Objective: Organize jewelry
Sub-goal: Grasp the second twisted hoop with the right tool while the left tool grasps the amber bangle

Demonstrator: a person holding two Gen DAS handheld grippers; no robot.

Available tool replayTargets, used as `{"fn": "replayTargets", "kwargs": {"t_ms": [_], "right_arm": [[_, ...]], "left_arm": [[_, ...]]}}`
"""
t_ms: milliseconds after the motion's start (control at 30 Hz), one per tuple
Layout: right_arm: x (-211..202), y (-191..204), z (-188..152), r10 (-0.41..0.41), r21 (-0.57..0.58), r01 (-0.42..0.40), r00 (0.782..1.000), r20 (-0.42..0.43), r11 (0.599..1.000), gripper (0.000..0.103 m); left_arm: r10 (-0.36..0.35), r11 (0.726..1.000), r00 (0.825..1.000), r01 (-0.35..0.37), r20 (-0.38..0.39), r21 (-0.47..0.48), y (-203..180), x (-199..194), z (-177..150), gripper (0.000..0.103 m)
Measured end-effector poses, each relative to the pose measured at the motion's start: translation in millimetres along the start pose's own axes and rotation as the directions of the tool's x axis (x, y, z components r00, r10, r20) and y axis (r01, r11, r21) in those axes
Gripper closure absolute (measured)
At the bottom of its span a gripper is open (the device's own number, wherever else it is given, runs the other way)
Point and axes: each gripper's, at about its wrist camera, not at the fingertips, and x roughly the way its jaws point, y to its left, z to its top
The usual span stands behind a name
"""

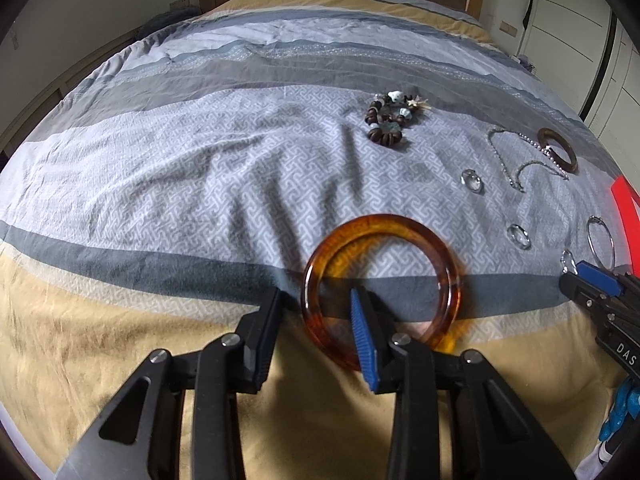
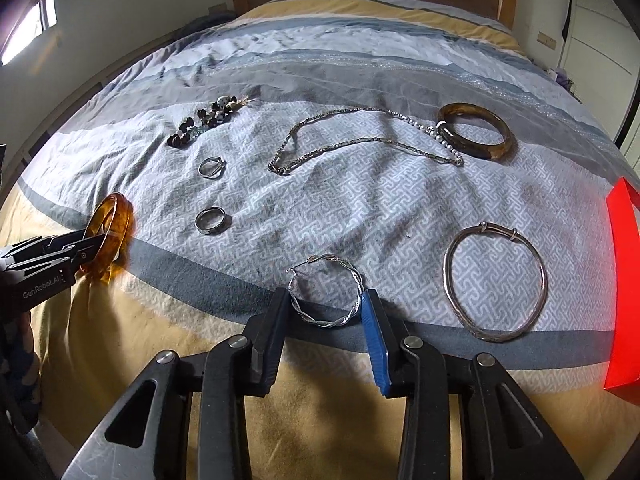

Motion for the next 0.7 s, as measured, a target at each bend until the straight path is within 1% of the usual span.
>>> {"fn": "replayTargets", "kwargs": {"t_ms": [133, 300, 333, 500, 700], "right_arm": [[-0.8, -0.3, 0.1, 0.010, -0.011, -0.010, 1.000, 0.008, 1.000, 0.067], [-4.1, 0.7, -0.3, 0.016, -0.028, -0.016, 1.000, 0.017, 0.999, 0.067], [-4.8, 0.9, -0.6, 0.017, -0.031, -0.017, 1.000, 0.019, 0.999, 0.067], [-9.7, 2.6, -2.3, 0.030, -0.042, -0.029, 0.999, 0.031, 0.999, 0.067], [-17.9, 4.3, -2.6, 0.038, -0.055, -0.035, 0.998, 0.045, 0.998, 0.067]], "left_arm": [[0.013, 1.000, 1.000, -0.013, 0.015, 0.011, -4.5, -1.2, -0.8, 0.078], [0.020, 1.000, 1.000, -0.020, 0.022, 0.006, -5.8, -2.2, 0.2, 0.091], [0.020, 1.000, 1.000, -0.020, 0.023, 0.005, -5.8, -2.3, 0.5, 0.093], [0.025, 1.000, 0.999, -0.025, 0.027, 0.010, -6.5, -3.9, 0.6, 0.093], [0.017, 1.000, 0.999, -0.016, 0.027, -0.016, -2.8, -9.0, 1.1, 0.093]]}}
